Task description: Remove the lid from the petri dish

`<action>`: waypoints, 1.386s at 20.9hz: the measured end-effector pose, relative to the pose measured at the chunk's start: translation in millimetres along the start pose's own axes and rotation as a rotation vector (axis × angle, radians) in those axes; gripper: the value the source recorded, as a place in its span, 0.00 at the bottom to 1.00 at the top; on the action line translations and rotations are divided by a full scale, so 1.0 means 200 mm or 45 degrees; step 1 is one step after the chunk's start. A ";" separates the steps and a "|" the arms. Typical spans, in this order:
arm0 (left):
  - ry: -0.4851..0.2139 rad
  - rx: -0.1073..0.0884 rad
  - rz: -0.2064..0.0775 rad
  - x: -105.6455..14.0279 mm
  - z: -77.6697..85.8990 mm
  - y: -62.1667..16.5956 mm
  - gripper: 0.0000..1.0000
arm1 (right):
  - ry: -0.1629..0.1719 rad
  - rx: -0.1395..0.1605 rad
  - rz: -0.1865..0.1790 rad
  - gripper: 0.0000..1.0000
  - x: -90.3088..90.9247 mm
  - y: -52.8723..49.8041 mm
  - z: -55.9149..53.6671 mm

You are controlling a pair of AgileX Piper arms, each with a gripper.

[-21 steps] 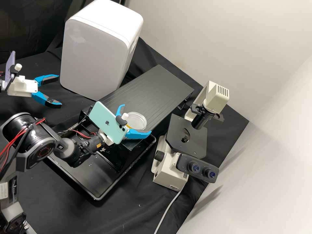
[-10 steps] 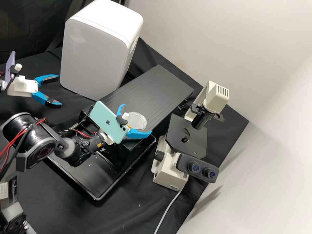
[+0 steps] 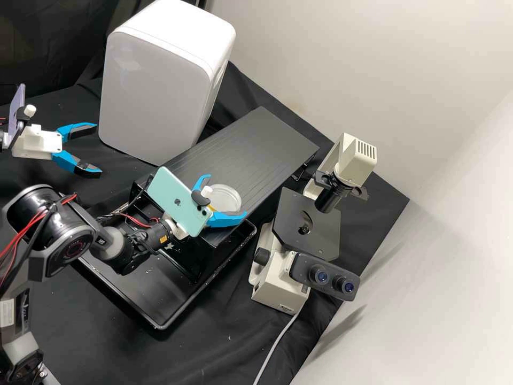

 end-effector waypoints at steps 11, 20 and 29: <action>0.000 0.000 0.000 0.00 0.00 0.000 1.00 | 0.000 0.000 0.000 0.00 0.00 0.00 0.00; 0.000 0.000 0.000 0.00 0.00 0.000 1.00 | -0.002 0.000 -0.001 0.00 -0.01 0.00 0.00; 0.000 0.000 0.000 0.00 0.00 0.000 1.00 | 0.043 0.000 0.055 0.00 -0.12 0.07 -0.04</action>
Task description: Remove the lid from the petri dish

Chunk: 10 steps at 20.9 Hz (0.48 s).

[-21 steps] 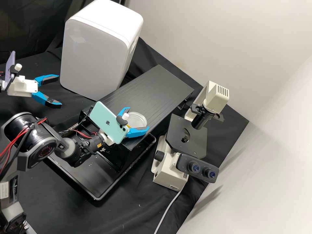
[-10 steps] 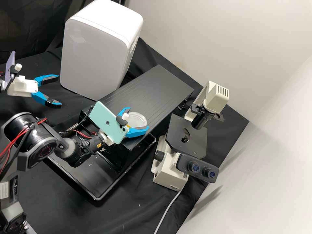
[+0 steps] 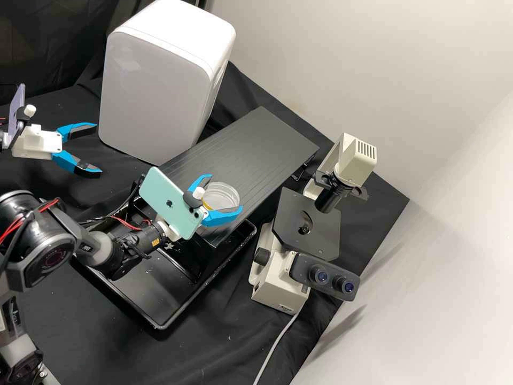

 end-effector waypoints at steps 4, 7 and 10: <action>0.000 0.000 0.000 0.00 0.00 0.000 1.00 | 0.037 0.000 0.042 0.00 -0.01 0.02 -0.02; 0.000 0.000 0.000 0.00 0.00 0.000 1.00 | 0.037 0.000 0.042 0.00 -0.01 0.02 -0.02; 0.000 0.000 0.000 0.00 0.00 0.000 1.00 | 0.037 0.000 0.042 0.00 -0.01 0.02 -0.02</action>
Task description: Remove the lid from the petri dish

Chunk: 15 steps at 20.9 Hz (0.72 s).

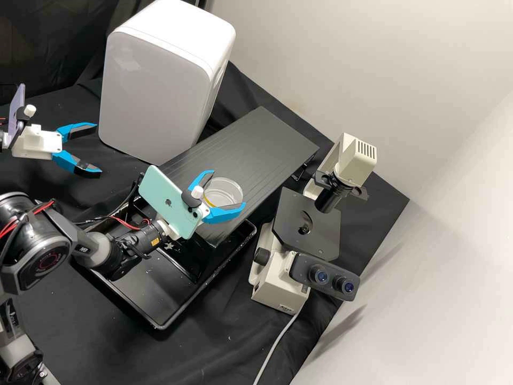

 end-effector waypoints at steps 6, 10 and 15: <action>0.000 0.000 0.000 0.00 0.00 0.000 1.00 | 0.078 -0.023 -0.083 0.00 0.01 -0.10 -0.09; 0.000 0.000 0.000 0.00 0.00 0.000 1.00 | 0.123 -0.053 -0.150 0.00 0.02 -0.18 -0.14; 0.000 0.000 0.000 0.00 0.00 0.000 1.00 | 0.097 -0.054 -0.130 0.00 0.03 -0.19 -0.14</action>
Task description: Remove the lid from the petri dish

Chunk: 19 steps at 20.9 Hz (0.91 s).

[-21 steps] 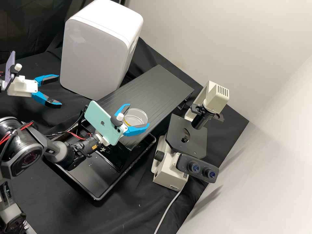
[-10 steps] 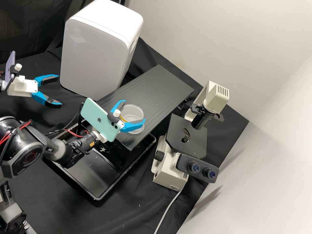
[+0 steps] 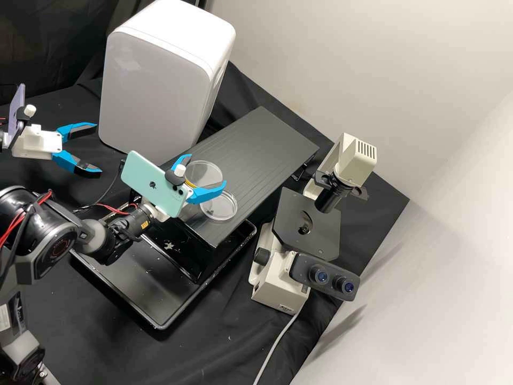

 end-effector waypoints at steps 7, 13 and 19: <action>0.000 0.000 0.000 0.00 0.00 0.000 1.00 | -0.045 0.009 -0.011 0.00 0.01 -0.03 0.04; 0.000 0.000 0.000 0.00 0.00 0.000 1.00 | -0.060 0.004 -0.040 0.00 0.01 -0.06 0.05; 0.000 0.000 0.000 0.00 0.00 0.000 1.00 | -0.035 -0.003 -0.051 0.00 0.02 -0.08 0.03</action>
